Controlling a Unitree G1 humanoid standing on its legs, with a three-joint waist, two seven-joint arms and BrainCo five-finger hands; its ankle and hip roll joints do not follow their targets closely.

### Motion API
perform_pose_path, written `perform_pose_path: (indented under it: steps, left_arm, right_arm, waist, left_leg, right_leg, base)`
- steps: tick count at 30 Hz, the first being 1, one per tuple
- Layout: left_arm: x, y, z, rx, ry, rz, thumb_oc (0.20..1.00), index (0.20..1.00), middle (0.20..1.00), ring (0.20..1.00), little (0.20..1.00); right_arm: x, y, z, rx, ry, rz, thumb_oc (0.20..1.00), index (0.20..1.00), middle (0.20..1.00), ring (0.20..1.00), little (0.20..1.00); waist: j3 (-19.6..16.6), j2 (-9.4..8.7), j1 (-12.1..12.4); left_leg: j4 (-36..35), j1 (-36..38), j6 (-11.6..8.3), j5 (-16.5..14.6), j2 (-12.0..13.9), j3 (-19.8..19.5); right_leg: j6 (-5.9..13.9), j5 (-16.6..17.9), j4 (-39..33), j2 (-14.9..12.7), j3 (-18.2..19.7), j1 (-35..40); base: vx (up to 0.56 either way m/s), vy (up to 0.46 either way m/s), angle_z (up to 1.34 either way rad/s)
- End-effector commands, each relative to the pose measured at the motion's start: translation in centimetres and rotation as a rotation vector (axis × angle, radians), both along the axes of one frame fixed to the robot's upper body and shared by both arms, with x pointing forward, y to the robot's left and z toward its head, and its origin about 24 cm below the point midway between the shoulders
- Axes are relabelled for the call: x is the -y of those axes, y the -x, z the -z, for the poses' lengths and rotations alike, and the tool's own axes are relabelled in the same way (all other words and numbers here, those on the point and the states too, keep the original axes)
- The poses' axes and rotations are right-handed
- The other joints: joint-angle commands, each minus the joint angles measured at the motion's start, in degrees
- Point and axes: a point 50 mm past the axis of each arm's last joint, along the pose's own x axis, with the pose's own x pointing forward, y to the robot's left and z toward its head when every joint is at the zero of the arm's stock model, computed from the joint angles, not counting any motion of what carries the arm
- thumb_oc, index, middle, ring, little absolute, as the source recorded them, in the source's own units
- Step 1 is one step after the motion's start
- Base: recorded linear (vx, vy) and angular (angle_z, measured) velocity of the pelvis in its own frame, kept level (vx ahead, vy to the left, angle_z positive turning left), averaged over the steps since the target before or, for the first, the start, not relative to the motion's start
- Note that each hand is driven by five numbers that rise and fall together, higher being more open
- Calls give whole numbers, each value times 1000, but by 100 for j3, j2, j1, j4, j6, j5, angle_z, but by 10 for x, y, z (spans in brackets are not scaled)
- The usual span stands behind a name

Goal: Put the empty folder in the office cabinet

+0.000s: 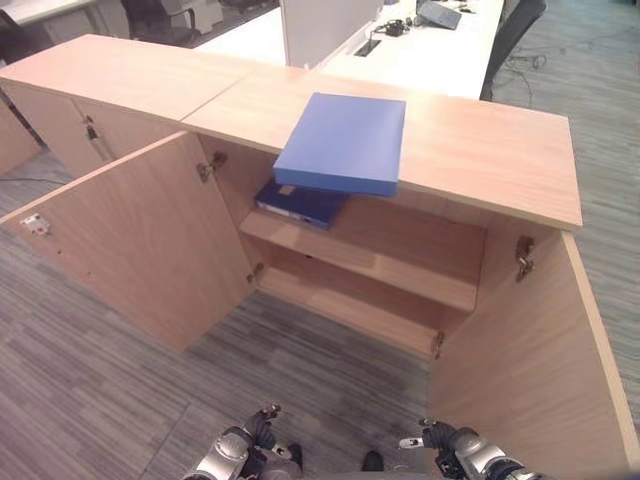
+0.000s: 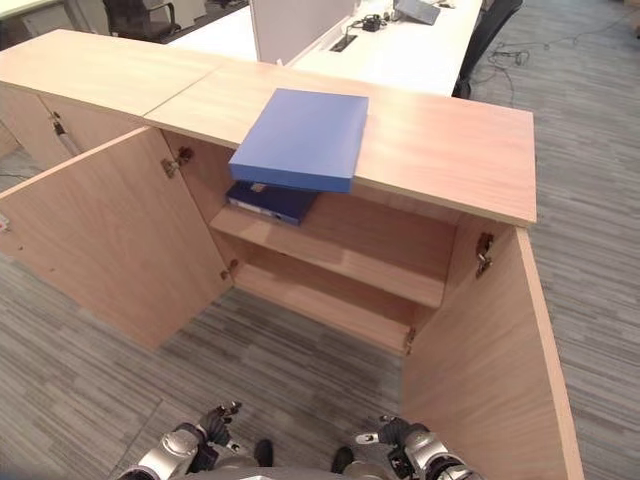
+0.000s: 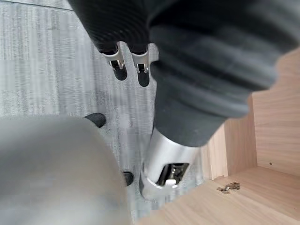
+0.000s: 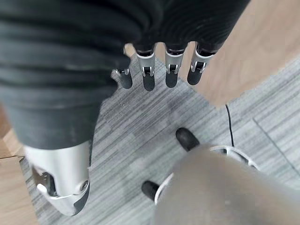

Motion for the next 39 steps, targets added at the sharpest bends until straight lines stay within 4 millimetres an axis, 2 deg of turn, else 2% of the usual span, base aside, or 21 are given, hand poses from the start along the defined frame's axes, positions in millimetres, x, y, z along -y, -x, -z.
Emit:
perform_pose_path:
  steps: [1, 4, 5, 6, 7, 8, 10, 13, 14, 16, 18, 22, 24, 28, 30, 33, 34, 35, 36, 38, 39]
  left_arm:
    - [-4, -16, -8, 61, -5, -7, 1000, 1000, 1000, 1000, 1000]
    - [0, -20, -10, 79, 17, -38, 1000, 1000, 1000, 1000, 1000]
    - [2, -20, -11, 80, 28, -43, 1000, 1000, 1000, 1000, 1000]
    - [5, -22, -12, 89, 37, -40, 1000, 1000, 1000, 1000, 1000]
    - [6, -22, -13, 95, 44, -36, 1000, 1000, 1000, 1000, 1000]
    - [5, -23, -14, 106, 51, -38, 1000, 1000, 1000, 1000, 1000]
    - [4, -22, -16, 113, 59, -47, 1000, 1000, 1000, 1000, 1000]
    - [4, -19, -14, 99, 72, -66, 1000, 1000, 1000, 1000, 1000]
    - [6, -19, -14, 97, 74, -60, 1000, 1000, 1000, 1000, 1000]
    - [8, -13, -10, 76, 74, -54, 1000, 1000, 1000, 1000, 1000]
    - [8, -12, -8, 67, 69, -54, 1000, 1000, 1000, 1000, 1000]
    - [1, -17, -11, 91, 61, -76, 1000, 1000, 1000, 1000, 1000]
    - [-1, -19, -14, 106, 60, -84, 1000, 1000, 1000, 1000, 1000]
    - [-8, -28, -23, 162, 77, -115, 1000, 1000, 1000, 1000, 1000]
    - [-12, -30, -28, 182, 86, -113, 1000, 1000, 1000, 1000, 1000]
    - [-20, -29, -31, 184, 82, -118, 1000, 1000, 1000, 1000, 1000]
    - [-21, -29, -32, 184, 84, -121, 1000, 1000, 1000, 1000, 1000]
    - [-25, -29, -33, 187, 82, -131, 1000, 1000, 1000, 1000, 1000]
    - [-25, -29, -34, 187, 82, -131, 1000, 1000, 1000, 1000, 1000]
    - [-24, -31, -35, 195, 93, -140, 1000, 1000, 1000, 1000, 1000]
    - [-20, -33, -36, 203, 117, -150, 1000, 1000, 1000, 1000, 1000]
  right_arm:
    - [-4, -17, -5, 39, 7, -37, 1000, 1000, 1000, 1000, 1000]
    - [1, -13, -4, 35, 14, 10, 1000, 1000, 1000, 1000, 1000]
    - [3, -11, -4, 30, 19, 23, 1000, 1000, 1000, 1000, 1000]
    - [5, -10, -4, 27, 26, 35, 1000, 1000, 1000, 1000, 1000]
    - [6, -8, -3, 22, 30, 38, 1000, 1000, 1000, 1000, 1000]
    - [9, -7, -3, 21, 34, 46, 1000, 1000, 1000, 1000, 1000]
    - [14, -2, -3, 8, 49, 50, 1000, 1000, 1000, 1000, 1000]
    - [25, 5, -2, -1, 70, 102, 1000, 1000, 1000, 1000, 1000]
    - [30, 8, -3, -6, 78, 127, 1000, 1000, 1000, 1000, 1000]
    - [36, 20, 0, -39, 86, 166, 1000, 1000, 1000, 1000, 1000]
    - [41, 27, 1, -56, 93, 210, 1000, 1000, 1000, 1000, 1000]
    - [43, 34, 3, -71, 85, 257, 1000, 1000, 1000, 1000, 1000]
    - [44, 36, 3, -75, 87, 269, 1000, 1000, 1000, 1000, 1000]
    - [48, 43, 4, -86, 77, 339, 1000, 1000, 1000, 1000, 1000]
    - [49, 47, 4, -98, 76, 352, 1000, 1000, 1000, 1000, 1000]
    - [49, 51, 5, -114, 75, 352, 1000, 1000, 1000, 1000, 1000]
    - [47, 51, 6, -118, 71, 344, 1000, 1000, 1000, 1000, 1000]
    - [43, 49, 6, -115, 62, 335, 1000, 1000, 1000, 1000, 1000]
    - [43, 49, 6, -115, 61, 335, 1000, 1000, 1000, 1000, 1000]
    - [39, 44, 6, -97, 51, 330, 1000, 1000, 1000, 1000, 1000]
    - [36, 37, 5, -74, 40, 327, 1000, 1000, 1000, 1000, 1000]
  waist:
    - [76, -256, 42]
    - [223, -368, 82]
    - [233, -378, 106]
    - [261, -453, 155]
    - [255, -428, 194]
    - [254, -490, 234]
    - [225, -458, 290]
    - [127, -169, 292]
    - [107, -109, 249]
    - [-44, 76, 195]
    - [-139, 136, 108]
    - [-200, 93, 71]
    - [-202, 85, 68]
    - [-199, 41, 64]
    - [-171, 47, 117]
    - [-153, 47, 203]
    - [-100, 32, 206]
    - [-55, 4, 200]
    - [-54, 4, 201]
    - [53, 23, 148]
    - [219, 0, 57]
  left_leg:
    - [1501, 343, 116, -1027, -468, 460]
    - [3240, -469, 132, -361, -21, 854]
    - [3506, -639, 146, -349, 177, 962]
    - [3579, -935, 309, -318, 193, 1144]
    - [3521, -1094, 288, -550, 187, 1050]
    - [3216, -1307, 365, -427, 136, 1032]
    - [2129, -1323, 252, -299, 204, 716]
    - [108, -1285, -201, 796, 557, 183]
    - [-10, -1290, -281, 871, 599, 191]
    - [-310, -1008, -329, 749, 571, 150]
    - [-222, -932, -298, 599, 421, 180]
    - [-188, -717, -39, 220, 64, 464]
    - [-188, -687, 34, 134, -32, 519]
    - [-257, -561, 299, -81, -429, 713]
    - [-278, -502, 424, -182, -571, 844]
    - [-359, -256, 469, -403, -655, 998]
    - [-335, -239, 523, -359, -664, 1097]
    - [-328, -160, 539, -410, -642, 1164]
    - [-327, -159, 536, -412, -639, 1165]
    - [-308, -106, 546, -462, -616, 1160]
    - [-223, -32, 562, -536, -650, 1063]
  right_leg:
    - [169, 410, 111, -78, 297, -384]
    - [-37, 237, 129, -68, 249, -122]
    - [-48, 133, 103, -21, 305, 6]
    - [-87, 171, 60, -95, 325, 37]
    - [-25, 75, 22, -74, 430, 163]
    - [-6, 162, -51, -179, 497, 173]
    - [121, 114, -122, -294, 588, 254]
    - [284, -39, -261, -352, 778, 537]
    - [339, -52, -298, -415, 811, 610]
    - [474, -81, -346, -530, 877, 691]
    - [588, 16, -380, -777, 914, 696]
    - [823, 269, -303, -1236, 1058, 506]
    - [870, 346, -250, -1340, 1058, 452]
    - [981, 823, 119, -1743, 1130, 175]
    - [956, 972, 430, -1925, 969, 12]
    - [943, 1045, 819, -2156, 387, 9]
    - [834, 1091, 961, -2139, 209, -84]
    - [755, 915, 1038, -1888, 113, -211]
    - [753, 911, 1043, -1887, 115, -213]
    - [631, 605, 1085, -1428, 120, -525]
    - [546, 482, 994, -909, 271, -873]
  base:
    - [136, -176, 23]
    - [121, -191, 18]
    - [146, -130, 9]
    - [223, -50, 2]
    - [115, 31, -14]
    - [193, 95, -23]
    - [215, 166, -42]
    - [365, 275, -41]
    - [385, 317, -43]
    - [314, 318, -34]
    - [273, 352, -50]
    - [168, 299, -39]
    - [98, 233, -30]
    - [113, 312, -19]
    - [98, 295, -34]
    - [140, 229, -51]
    - [135, 176, -44]
    - [35, 108, -25]
    - [67, 51, -17]
    - [44, 15, -14]
    - [77, -17, -12]
